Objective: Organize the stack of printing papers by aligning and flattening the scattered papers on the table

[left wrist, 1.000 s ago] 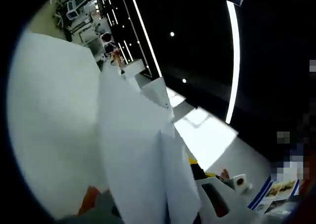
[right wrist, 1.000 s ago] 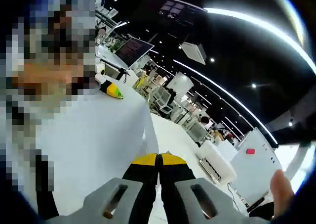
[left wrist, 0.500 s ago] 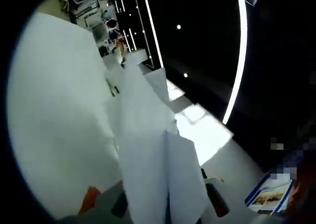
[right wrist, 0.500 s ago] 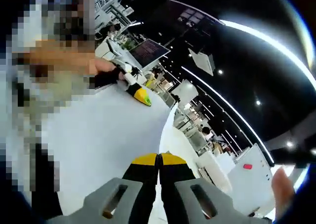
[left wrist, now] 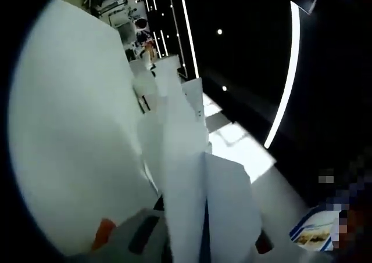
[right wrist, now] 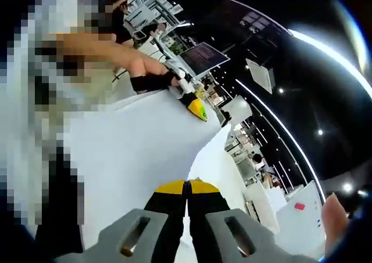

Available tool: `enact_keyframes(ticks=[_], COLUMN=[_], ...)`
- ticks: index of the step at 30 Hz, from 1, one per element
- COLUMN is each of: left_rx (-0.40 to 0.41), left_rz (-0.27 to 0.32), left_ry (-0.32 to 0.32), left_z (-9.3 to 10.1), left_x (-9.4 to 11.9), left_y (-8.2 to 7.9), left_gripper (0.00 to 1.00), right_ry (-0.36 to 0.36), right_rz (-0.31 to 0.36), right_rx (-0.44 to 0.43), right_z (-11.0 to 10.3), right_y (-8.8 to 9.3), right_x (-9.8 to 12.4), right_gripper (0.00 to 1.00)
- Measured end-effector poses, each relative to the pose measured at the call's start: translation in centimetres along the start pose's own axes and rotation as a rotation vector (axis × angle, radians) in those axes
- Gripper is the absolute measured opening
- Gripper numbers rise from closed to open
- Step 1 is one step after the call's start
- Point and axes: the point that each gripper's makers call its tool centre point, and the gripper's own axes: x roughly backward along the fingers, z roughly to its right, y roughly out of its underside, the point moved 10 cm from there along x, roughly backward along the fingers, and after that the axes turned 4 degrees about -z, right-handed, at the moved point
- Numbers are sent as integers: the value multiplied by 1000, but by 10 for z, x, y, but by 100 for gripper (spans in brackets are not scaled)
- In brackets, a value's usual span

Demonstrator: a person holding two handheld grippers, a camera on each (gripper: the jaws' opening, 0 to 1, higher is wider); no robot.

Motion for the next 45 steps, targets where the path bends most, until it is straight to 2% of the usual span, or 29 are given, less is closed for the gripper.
enact_keyframes(ticks=[10,14,17,25,30,35,41,45], left_rx=[62,82,90,73,70,68,70,66], left_rz=[38,62,67,60,62,59,61,56], left_ry=[-28,-24,-23,-29,-34,-45,-51,-54], left_z=[-13,-12,-11,-9,-10,-13,-16,-16], left_x=[4,4,3,2,2,1,1,1], left_y=[-5,-5,-4,-3,-4,-5,-7,-5], left_gripper=[21,21,21,21,22,22,22,22], right_ry=[-27,-32,-50,-115,-130,-185,-195,-229], right_rz=[-1,-30,-43,-17,4,59,73,91], right_rx=[53,165,215,239,242,252,265,262], right_z=[-5,-12,-22,-36,-36,-38,-40,-44], right_y=[-4,-7,-9,-16,-20,-25,-29,-31], right_x=[-2,-4,-7,-15,-14,-9,-8,-6], right_gripper=[0,0,0,0,0,0,0,0])
